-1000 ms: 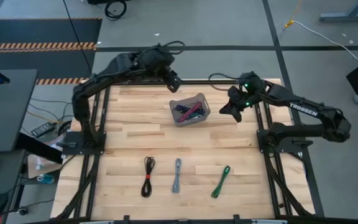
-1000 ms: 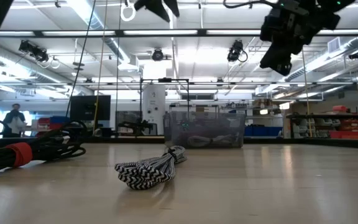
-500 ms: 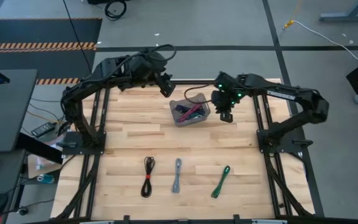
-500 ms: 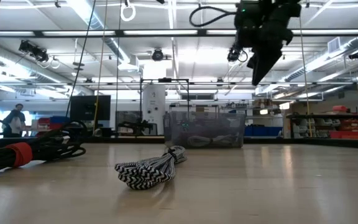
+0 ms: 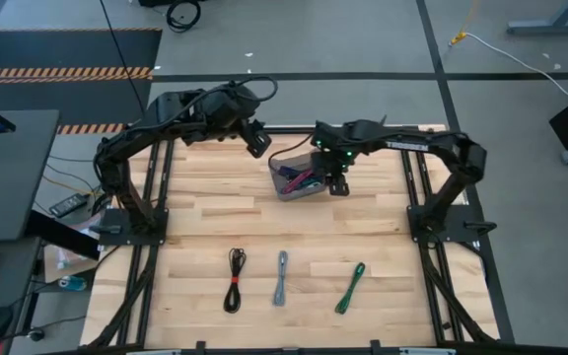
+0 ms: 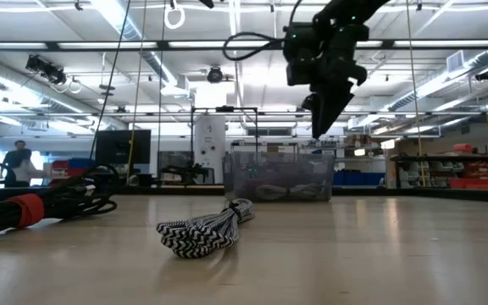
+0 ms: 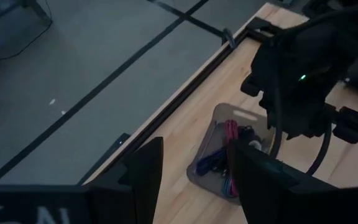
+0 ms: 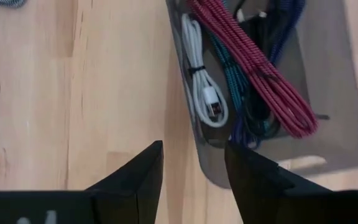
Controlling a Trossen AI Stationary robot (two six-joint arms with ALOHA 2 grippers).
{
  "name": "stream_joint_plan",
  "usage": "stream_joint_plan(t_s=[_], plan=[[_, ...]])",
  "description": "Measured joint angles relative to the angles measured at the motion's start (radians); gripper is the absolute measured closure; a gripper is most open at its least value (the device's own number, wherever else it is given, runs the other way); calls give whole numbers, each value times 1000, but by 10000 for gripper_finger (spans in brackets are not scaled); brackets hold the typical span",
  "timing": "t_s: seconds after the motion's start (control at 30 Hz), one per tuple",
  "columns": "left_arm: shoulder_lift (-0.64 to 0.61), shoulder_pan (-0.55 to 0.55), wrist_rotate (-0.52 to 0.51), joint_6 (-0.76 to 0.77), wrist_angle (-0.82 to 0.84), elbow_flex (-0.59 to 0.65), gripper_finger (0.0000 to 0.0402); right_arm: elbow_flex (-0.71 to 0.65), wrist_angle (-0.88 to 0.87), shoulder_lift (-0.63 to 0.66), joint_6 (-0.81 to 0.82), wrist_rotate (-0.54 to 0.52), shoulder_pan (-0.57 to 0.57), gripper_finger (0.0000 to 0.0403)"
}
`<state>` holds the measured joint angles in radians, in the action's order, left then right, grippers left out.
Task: Pick and place USB-C Cables
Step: Adjust the black bin
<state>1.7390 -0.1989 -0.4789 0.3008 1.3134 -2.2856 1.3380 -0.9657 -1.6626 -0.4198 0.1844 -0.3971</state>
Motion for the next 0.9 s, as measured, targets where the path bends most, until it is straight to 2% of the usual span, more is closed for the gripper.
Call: stream_joint_plan(t_s=[0.17, 0.37, 0.9], plan=[[0, 0, 0, 2, 27, 0, 214, 8, 30, -67, -3, 48, 2, 225], [0, 0, 0, 1, 27, 0, 214, 8, 35, -119, -15, 52, 2, 225], [0, 0, 0, 1, 46, 0, 214, 5, 115, -168, -2, 103, 39, 236]])
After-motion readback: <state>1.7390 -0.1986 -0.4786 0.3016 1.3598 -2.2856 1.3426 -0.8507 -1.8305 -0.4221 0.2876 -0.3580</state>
